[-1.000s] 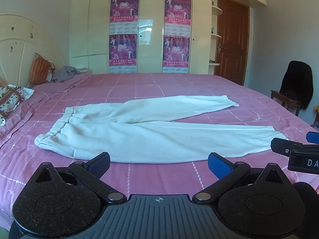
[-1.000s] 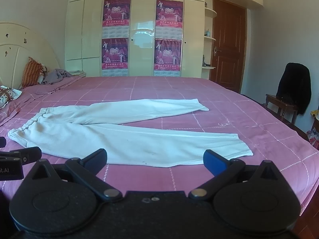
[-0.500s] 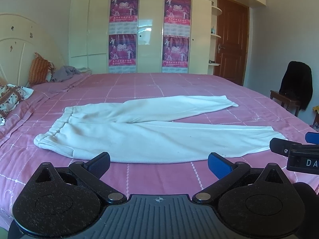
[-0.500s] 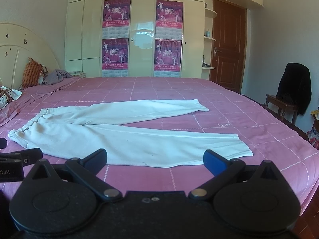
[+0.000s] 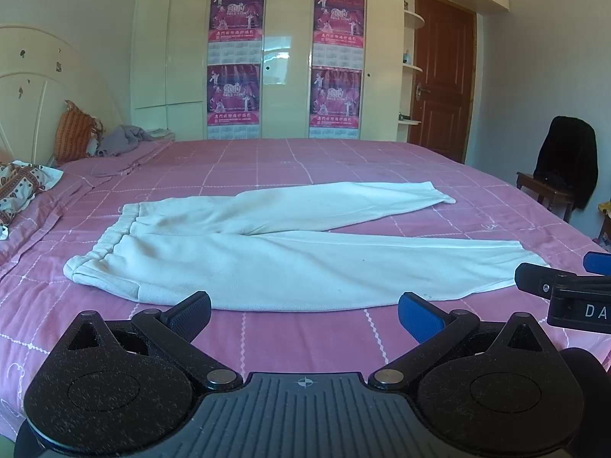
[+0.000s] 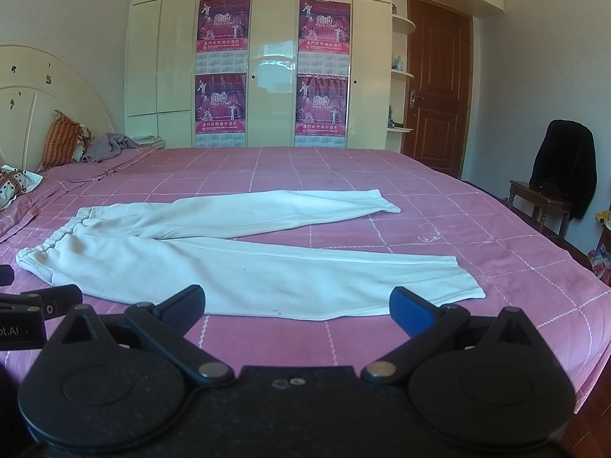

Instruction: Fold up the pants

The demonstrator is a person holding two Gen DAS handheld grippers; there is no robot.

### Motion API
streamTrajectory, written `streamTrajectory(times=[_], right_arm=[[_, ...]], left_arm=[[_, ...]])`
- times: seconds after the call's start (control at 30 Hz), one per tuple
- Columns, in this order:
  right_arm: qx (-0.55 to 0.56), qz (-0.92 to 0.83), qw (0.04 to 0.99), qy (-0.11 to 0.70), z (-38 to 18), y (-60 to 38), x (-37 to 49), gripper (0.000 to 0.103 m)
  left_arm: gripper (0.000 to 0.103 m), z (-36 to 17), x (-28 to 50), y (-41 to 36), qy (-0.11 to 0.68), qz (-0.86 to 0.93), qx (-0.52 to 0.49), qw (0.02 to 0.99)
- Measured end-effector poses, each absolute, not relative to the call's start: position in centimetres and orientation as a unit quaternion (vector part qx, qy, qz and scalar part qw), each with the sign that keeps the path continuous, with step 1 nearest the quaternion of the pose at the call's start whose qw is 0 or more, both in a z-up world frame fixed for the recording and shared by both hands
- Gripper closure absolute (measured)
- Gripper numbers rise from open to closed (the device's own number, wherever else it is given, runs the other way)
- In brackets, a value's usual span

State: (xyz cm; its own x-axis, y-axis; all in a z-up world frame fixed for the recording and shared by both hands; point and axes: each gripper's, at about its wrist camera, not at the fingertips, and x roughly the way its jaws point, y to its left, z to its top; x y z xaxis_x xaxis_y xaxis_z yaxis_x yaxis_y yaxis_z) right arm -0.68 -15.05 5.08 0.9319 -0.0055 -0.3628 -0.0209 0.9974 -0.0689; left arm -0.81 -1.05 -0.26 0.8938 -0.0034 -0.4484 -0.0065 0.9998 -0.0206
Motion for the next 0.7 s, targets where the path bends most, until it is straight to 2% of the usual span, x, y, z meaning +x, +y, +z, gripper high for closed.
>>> streamTrajectory(times=[0.7], right_arm=[[-0.036, 0.004, 0.982, 0.185, 5.10, -14.99, -0.68, 0.000]], left_arm=[[0.000, -0.28, -0.81, -1.35, 0.230, 0.002, -0.011, 0.973]])
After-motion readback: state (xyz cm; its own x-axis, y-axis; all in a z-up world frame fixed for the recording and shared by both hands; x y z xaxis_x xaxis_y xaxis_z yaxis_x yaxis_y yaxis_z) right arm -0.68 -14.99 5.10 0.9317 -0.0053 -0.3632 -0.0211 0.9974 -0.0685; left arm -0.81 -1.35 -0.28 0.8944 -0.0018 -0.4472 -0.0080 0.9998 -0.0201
